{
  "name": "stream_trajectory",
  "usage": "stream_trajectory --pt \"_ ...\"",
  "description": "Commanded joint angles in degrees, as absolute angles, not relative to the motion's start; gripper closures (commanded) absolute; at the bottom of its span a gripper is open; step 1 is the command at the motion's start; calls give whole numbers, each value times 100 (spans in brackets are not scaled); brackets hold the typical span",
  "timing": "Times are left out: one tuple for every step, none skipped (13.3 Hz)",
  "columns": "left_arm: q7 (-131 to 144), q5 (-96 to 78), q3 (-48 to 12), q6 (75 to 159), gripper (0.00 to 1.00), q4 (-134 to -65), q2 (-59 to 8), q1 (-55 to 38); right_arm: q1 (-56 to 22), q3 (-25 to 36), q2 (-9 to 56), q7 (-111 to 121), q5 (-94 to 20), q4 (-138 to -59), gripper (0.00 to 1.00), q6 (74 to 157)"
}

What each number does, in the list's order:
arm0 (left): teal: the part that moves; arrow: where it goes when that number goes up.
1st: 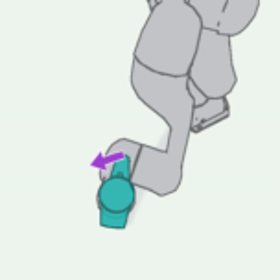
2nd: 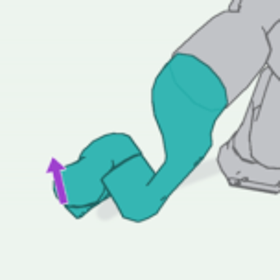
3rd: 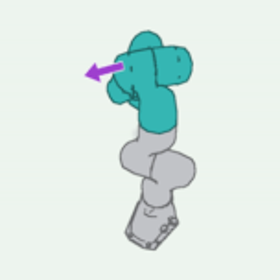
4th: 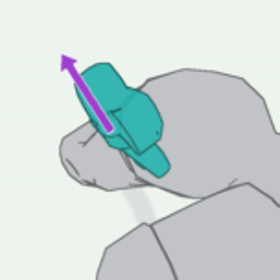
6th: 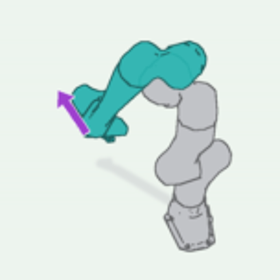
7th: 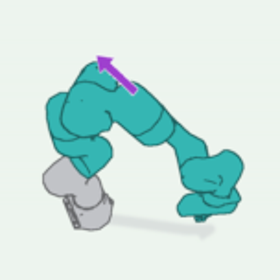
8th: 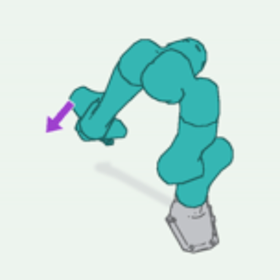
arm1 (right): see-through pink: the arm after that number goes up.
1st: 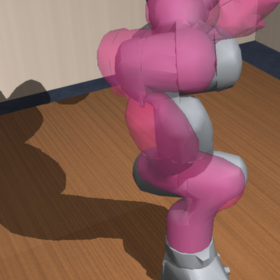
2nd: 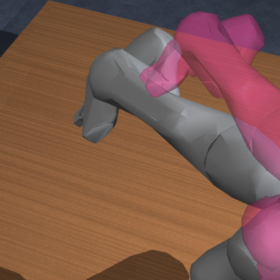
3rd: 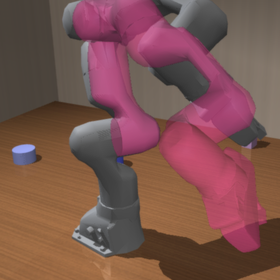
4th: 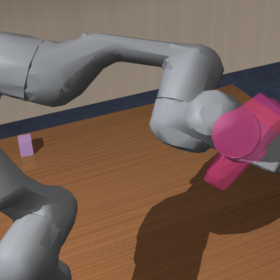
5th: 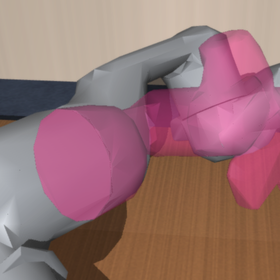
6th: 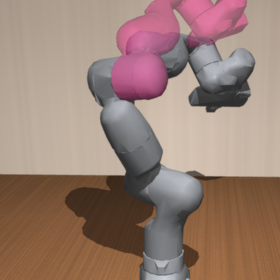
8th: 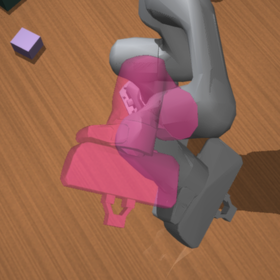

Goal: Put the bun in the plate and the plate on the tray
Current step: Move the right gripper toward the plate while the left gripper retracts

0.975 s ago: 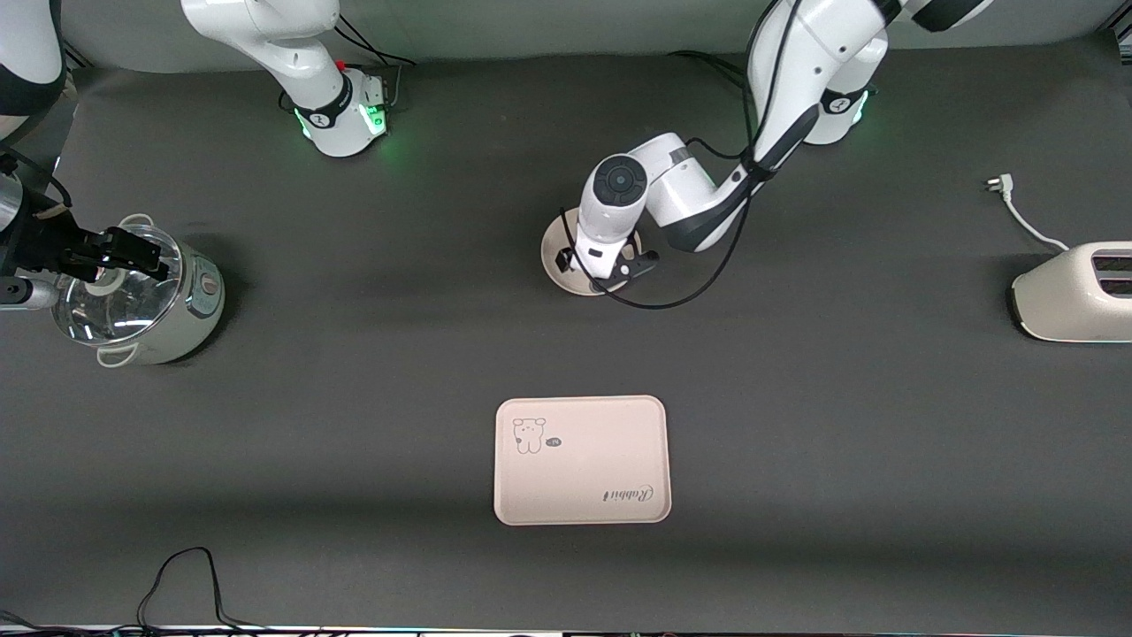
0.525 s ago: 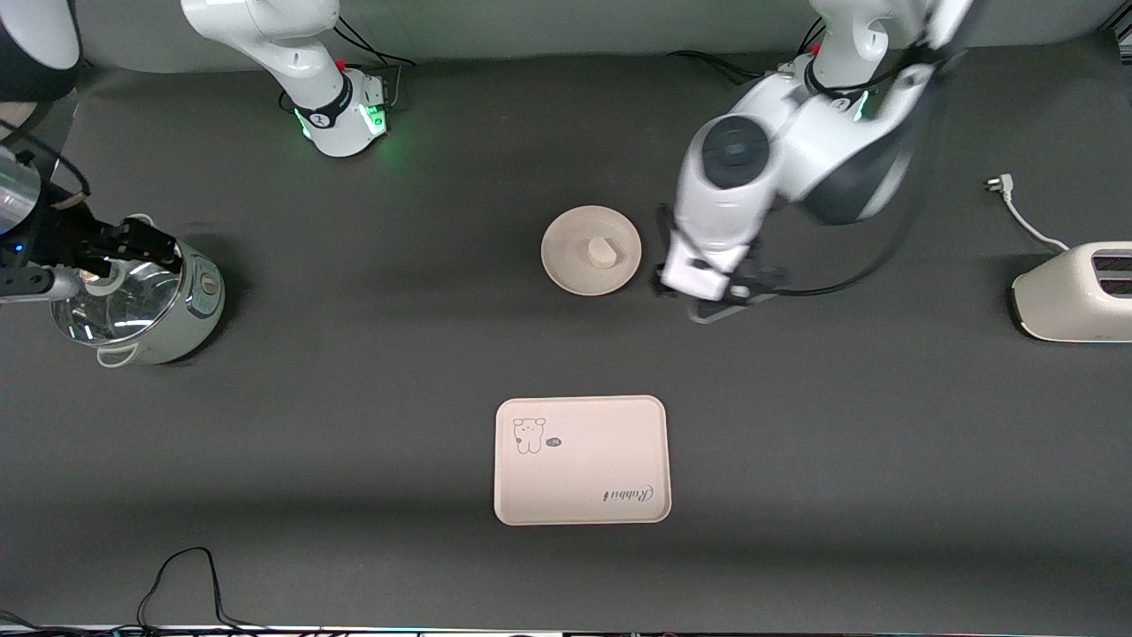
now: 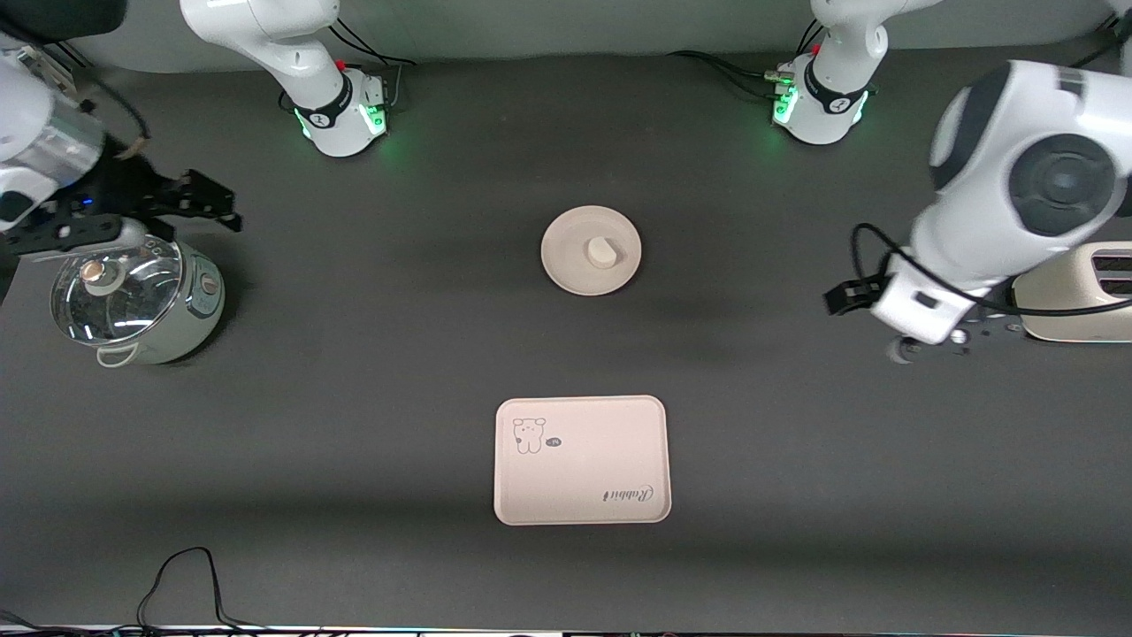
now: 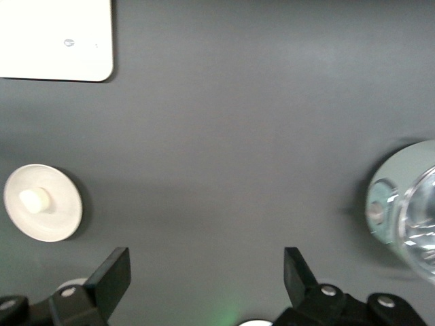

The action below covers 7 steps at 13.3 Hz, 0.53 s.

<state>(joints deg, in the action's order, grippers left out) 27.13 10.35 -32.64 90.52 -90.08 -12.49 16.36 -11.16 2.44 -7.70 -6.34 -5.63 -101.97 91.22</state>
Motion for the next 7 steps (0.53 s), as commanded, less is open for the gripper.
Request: stream_trajectory --pt "1727 976 -2011 8728 0 -9026 -731 831 -1974 246 -896 -1719 -598 -10345 0 9281" --pt "1331 810 -1317 8728 0 -9061 -538 400 -2299 246 -888 -2132 -589 -10353 0 9351" --pt "979 513 -553 8719 0 -9114 -423 13 -2633 246 -853 -2501 -580 -10354 0 9404" --pt "619 318 -14 8710 0 -9140 -352 -261 -2915 246 -809 -2757 -580 -10362 0 9474" --pt "363 282 409 8684 0 -9228 -247 -481 -3222 237 -730 -2977 -571 -10371 0 9579" --pt "326 281 657 8684 0 -9376 -98 -596 -3582 246 -599 -3223 -571 -10362 0 9684" --pt "325 299 737 8701 0 -9552 77 -615 -3908 237 -485 -3608 -571 -10371 0 9868"
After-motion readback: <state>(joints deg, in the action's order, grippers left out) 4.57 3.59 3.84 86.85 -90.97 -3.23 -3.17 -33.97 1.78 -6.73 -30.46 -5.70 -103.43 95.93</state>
